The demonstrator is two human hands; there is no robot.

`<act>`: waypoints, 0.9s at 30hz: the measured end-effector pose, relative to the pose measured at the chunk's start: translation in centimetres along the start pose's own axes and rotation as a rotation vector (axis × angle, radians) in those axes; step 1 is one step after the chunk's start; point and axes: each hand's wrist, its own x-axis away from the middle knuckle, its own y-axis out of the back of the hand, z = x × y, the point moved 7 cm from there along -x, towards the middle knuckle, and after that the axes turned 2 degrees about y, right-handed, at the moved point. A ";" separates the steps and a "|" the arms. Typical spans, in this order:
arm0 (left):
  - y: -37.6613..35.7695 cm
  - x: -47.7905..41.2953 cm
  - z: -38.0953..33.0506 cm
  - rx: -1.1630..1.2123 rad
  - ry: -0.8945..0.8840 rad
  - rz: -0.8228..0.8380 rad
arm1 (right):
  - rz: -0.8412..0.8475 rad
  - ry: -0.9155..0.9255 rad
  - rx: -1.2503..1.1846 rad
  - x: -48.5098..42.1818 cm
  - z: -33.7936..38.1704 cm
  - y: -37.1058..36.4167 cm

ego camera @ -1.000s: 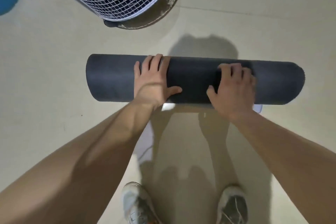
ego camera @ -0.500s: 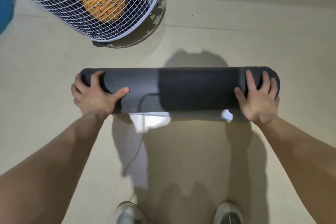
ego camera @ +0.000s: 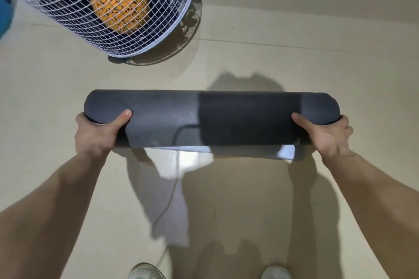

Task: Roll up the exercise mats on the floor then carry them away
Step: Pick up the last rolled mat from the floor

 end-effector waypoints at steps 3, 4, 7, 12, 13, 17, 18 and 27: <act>0.1 0.3 -1.1 -0.036 -0.024 -0.065 | -0.051 -0.004 -0.087 0.8 -0.8 -0.5; 0.1 0.3 -1.4 -0.047 -0.041 -0.054 | -0.048 0.005 -0.092 1.0 -1.1 -0.4; -0.2 0.2 -1.1 -0.091 -0.082 0.019 | 0.041 0.076 0.034 1.3 -1.5 -0.3; -0.7 -0.7 -0.6 -0.107 -0.114 0.063 | 0.013 0.675 0.823 3.6 4.1 -2.5; -0.8 -0.8 -0.4 -0.103 -0.119 0.057 | 0.097 0.788 0.946 4.4 6.1 -4.2; -1.0 -1.0 0.2 -0.060 -0.155 0.047 | 0.469 0.881 1.127 6.5 12.6 -11.6; -0.9 -0.9 0.3 -0.050 -0.174 0.030 | 0.528 0.867 1.148 6.8 13.6 -12.7; -7.4 9.3 7.1 0.261 0.356 0.167 | 0.856 0.402 0.757 11.7 4.9 -14.8</act>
